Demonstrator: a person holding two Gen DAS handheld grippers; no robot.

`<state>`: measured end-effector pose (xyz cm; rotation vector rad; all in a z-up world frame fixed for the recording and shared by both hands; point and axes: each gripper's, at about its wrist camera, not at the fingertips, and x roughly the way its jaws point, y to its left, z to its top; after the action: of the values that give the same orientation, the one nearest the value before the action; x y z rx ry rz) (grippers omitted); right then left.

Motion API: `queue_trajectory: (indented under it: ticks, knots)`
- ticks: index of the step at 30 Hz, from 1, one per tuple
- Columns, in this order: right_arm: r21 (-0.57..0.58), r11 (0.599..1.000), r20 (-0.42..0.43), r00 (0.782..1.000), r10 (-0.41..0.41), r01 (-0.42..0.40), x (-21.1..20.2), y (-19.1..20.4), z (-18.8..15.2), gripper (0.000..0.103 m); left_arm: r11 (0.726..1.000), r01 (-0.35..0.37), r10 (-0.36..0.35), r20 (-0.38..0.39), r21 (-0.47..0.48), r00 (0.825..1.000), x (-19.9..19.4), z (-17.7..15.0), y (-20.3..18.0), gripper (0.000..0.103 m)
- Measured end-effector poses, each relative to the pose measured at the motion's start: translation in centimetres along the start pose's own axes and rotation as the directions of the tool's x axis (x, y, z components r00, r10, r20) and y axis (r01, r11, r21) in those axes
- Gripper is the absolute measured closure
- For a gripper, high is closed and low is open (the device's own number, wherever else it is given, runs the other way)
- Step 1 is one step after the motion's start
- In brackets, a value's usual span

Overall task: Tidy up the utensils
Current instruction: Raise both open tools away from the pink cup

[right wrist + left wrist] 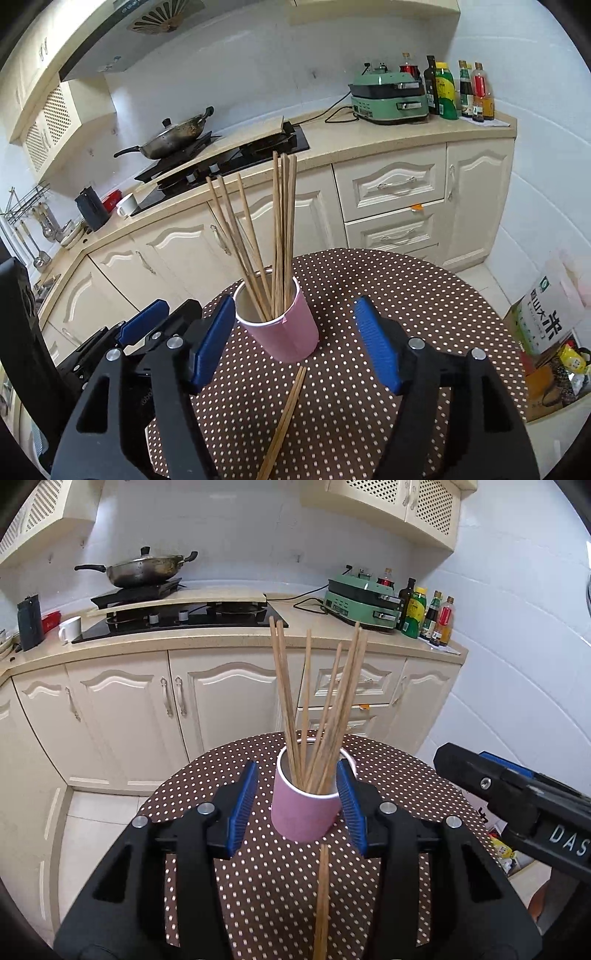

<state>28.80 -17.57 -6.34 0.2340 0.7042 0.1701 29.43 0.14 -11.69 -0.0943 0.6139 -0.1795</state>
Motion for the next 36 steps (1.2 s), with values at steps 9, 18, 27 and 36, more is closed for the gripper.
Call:
queue_trajectory:
  ticks: [9,18,27,36]
  knots:
    - [-0.031,0.999,-0.015,0.999,0.031,-0.032,-6.2,1.1,-0.4,0.03,1.0,-0.008,0.008,0.002,0.007,1.0,-6.7,0.1,-2.0,0.059]
    - [-0.007,0.998,-0.099,0.993,0.06,-0.061,-10.5,1.0,-2.8,0.03,0.998,-0.052,0.053,-0.012,0.023,0.999,-12.6,-1.1,-3.5,0.059]
    - [-0.018,0.997,-0.205,0.976,0.075,-0.08,-12.1,1.5,-5.6,0.03,0.996,-0.08,0.082,-0.087,0.026,0.993,-15.0,-3.9,-3.7,0.059]
    - [-0.008,0.999,-0.309,0.95,0.047,-0.052,-11.4,1.4,-8.5,0.029,0.996,-0.08,0.086,-0.203,0.039,0.975,-14.5,-6.8,-3.6,0.059]
